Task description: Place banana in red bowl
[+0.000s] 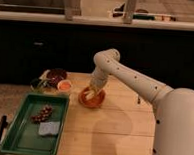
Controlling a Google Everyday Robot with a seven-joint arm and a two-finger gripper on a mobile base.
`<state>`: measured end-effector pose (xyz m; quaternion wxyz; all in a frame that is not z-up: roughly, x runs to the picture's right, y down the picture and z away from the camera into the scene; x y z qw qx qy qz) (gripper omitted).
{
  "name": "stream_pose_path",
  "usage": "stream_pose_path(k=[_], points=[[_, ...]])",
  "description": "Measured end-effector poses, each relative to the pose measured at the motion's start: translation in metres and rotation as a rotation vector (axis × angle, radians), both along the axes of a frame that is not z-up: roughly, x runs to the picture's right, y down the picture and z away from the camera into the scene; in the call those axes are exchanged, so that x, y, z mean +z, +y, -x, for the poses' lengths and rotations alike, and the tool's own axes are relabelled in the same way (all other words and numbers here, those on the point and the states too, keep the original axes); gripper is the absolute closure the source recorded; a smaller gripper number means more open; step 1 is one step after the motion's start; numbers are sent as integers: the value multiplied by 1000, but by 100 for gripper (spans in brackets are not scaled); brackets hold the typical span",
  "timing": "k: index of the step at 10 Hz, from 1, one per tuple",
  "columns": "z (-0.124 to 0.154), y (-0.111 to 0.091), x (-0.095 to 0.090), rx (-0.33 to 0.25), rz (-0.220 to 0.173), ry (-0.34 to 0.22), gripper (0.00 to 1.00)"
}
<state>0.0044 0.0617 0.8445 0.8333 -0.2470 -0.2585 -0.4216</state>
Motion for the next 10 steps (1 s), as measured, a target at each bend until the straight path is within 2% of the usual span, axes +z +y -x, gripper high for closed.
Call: stream_pose_path(k=[7, 10], points=[[-1, -7, 1, 5, -6, 15, 20], [-5, -19, -2, 20, -30, 43, 20]])
